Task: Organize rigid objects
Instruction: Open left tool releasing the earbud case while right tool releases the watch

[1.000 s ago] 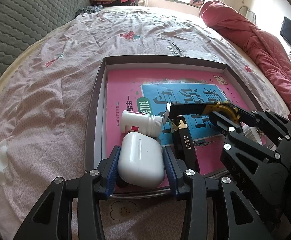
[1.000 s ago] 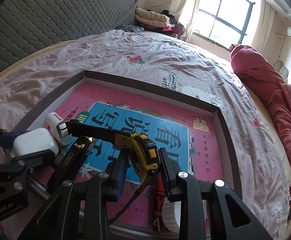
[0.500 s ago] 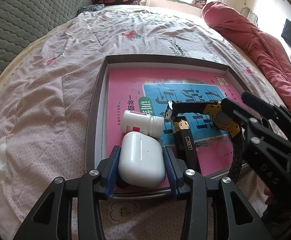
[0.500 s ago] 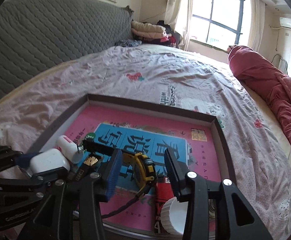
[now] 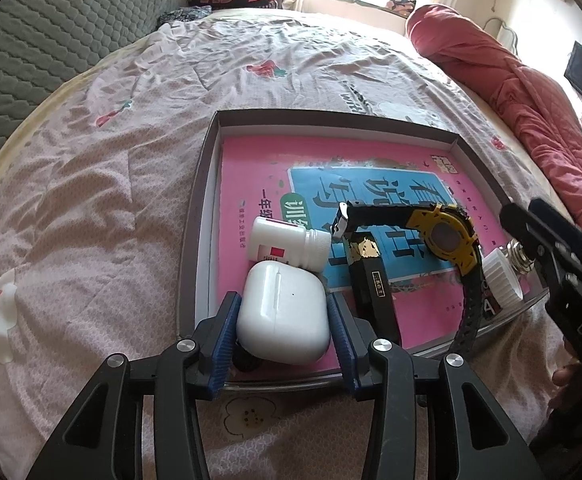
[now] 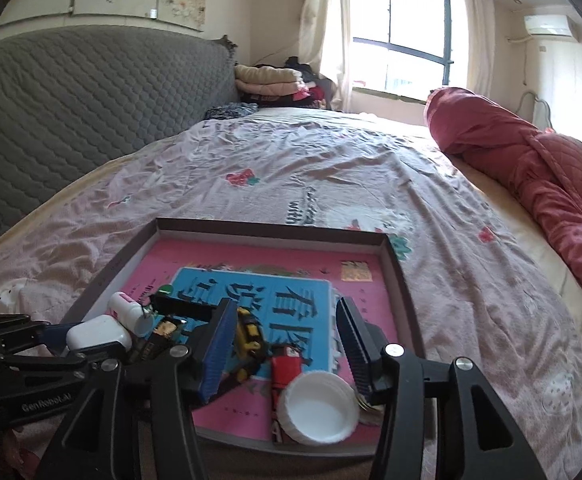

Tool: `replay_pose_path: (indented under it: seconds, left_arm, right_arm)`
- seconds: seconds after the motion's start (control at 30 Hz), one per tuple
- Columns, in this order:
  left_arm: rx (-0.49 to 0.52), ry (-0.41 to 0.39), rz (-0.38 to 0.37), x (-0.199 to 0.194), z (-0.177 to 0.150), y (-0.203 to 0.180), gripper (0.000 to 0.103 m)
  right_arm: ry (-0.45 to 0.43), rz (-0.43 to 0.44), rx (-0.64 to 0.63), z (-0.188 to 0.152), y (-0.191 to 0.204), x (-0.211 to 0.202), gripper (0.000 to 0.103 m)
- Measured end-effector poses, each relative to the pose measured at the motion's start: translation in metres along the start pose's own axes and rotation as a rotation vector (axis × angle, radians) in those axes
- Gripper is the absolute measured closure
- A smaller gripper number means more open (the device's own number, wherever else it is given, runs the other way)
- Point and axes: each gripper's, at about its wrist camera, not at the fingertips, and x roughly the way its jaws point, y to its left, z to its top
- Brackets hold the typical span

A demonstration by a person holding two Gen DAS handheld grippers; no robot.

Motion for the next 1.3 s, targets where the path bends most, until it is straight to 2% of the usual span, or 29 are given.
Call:
replay_pose_path:
  seconds: [0.27, 0.4, 0.67, 0.93, 1.3]
  left_arm:
    - [-0.013, -0.015, -0.007, -0.007, 0.001, 0.003, 0.056]
    - [-0.020, -0.023, -0.009, -0.011, 0.002, 0.005, 0.051]
    - [-0.018, -0.046, -0.010, -0.017, 0.003, 0.006, 0.046]
    - [0.003, -0.071, 0.015, -0.028, 0.005, 0.001, 0.036]
    - [0.018, -0.102, 0.023, -0.051, 0.004, -0.009, 0.032]
  right_arm:
    - [0.026, -0.015, 0.022, -0.011, -0.009, -0.004, 0.051]
    - [0.024, -0.012, 0.020, -0.013, -0.008, -0.007, 0.051]
    - [0.004, -0.004, 0.018, -0.014, -0.005, -0.015, 0.050]
    - [-0.012, -0.012, 0.031, -0.011, -0.009, -0.022, 0.047]
    - [-0.035, -0.013, 0.045, -0.009, -0.011, -0.041, 0.047]
